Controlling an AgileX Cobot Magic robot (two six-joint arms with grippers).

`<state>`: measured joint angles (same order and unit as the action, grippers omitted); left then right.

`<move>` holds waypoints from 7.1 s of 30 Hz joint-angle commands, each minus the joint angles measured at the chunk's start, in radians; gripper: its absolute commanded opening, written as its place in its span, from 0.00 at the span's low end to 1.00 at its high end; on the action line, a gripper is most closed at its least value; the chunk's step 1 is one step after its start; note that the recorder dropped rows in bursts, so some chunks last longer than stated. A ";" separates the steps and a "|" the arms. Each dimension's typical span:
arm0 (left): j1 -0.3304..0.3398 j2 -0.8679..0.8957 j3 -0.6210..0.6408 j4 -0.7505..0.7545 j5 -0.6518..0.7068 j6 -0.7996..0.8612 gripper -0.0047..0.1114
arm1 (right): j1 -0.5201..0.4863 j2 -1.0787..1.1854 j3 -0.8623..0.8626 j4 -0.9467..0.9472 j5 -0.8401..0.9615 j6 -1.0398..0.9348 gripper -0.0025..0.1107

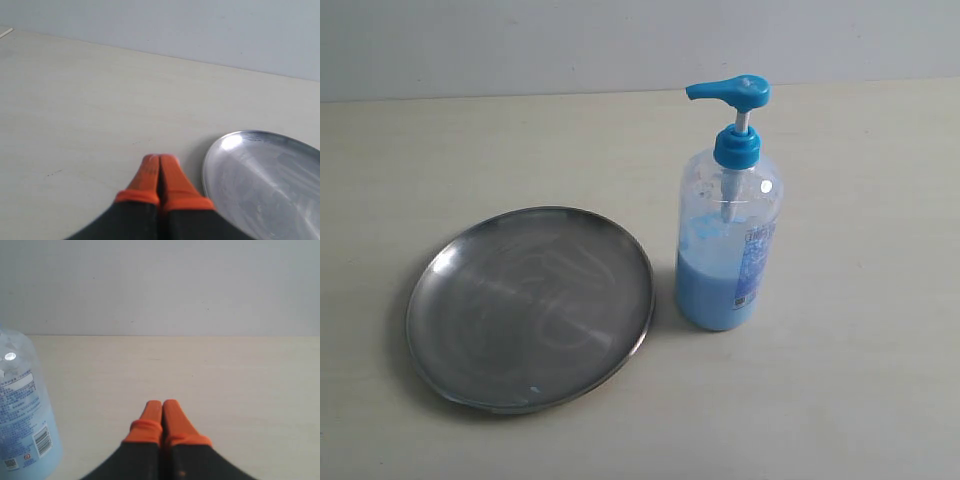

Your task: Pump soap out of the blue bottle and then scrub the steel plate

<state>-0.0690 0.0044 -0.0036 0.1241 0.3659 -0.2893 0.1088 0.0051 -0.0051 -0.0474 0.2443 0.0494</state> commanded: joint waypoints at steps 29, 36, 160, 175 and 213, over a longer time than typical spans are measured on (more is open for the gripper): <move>0.002 -0.004 0.004 0.003 -0.010 -0.002 0.04 | -0.004 0.218 -0.213 -0.005 -0.007 0.004 0.02; 0.002 -0.004 0.004 0.003 -0.010 -0.002 0.04 | -0.004 0.297 -0.279 -0.005 -0.036 0.004 0.02; 0.002 -0.004 0.004 0.003 -0.010 -0.002 0.04 | 0.467 1.080 -0.205 -0.033 -0.406 0.208 0.02; 0.002 -0.004 0.004 0.003 -0.010 -0.002 0.04 | 0.467 1.080 -0.021 0.234 -0.818 -0.155 0.02; 0.002 -0.004 0.004 0.003 -0.010 -0.002 0.04 | 0.467 1.262 -0.083 -0.019 -1.004 0.031 0.95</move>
<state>-0.0690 0.0044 -0.0036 0.1241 0.3659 -0.2893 0.5726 1.2647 -0.0745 -0.0579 -0.7314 0.0567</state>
